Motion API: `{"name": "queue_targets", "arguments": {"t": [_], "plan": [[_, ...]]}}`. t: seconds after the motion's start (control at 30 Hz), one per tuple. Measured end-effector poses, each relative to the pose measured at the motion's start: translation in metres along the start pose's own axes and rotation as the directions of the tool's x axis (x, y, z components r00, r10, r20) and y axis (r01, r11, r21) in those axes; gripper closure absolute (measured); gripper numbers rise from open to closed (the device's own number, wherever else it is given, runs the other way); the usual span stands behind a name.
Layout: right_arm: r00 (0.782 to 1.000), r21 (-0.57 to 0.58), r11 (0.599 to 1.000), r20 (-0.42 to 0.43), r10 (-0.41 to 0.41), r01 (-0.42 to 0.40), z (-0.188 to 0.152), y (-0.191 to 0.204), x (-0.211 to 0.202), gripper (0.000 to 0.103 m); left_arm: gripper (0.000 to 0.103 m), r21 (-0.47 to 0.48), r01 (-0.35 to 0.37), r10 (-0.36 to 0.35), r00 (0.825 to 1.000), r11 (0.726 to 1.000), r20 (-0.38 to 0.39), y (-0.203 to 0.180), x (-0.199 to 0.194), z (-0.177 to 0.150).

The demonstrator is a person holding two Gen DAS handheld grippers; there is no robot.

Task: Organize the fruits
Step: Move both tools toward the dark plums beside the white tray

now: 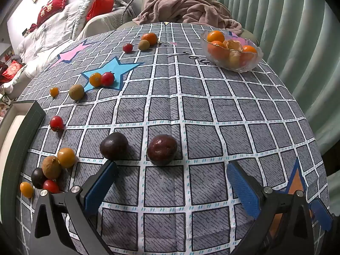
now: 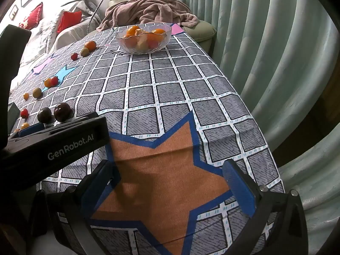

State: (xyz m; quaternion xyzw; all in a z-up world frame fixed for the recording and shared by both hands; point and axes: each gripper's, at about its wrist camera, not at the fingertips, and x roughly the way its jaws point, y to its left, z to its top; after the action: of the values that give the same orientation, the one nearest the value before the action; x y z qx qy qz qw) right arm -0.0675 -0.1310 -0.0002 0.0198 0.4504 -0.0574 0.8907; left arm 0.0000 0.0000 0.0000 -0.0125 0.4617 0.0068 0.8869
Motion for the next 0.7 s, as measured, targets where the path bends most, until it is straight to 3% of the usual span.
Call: {"name": "queue_targets", "arguments": {"t": [0.47, 0.7], "plan": [[1.0, 0.0, 1.0, 0.0, 0.0, 0.0, 0.0, 0.0, 0.0, 0.0, 0.0, 0.021, 0.013, -0.013, 1.0, 1.0, -0.027, 0.016, -0.007, -0.014], [1.0, -0.006, 1.0, -0.009, 0.004, -0.004, 0.001, 0.001, 0.0, 0.0, 0.0, 0.043, 0.031, -0.032, 0.999, 0.999, 0.013, 0.037, -0.043, -0.014]]}}
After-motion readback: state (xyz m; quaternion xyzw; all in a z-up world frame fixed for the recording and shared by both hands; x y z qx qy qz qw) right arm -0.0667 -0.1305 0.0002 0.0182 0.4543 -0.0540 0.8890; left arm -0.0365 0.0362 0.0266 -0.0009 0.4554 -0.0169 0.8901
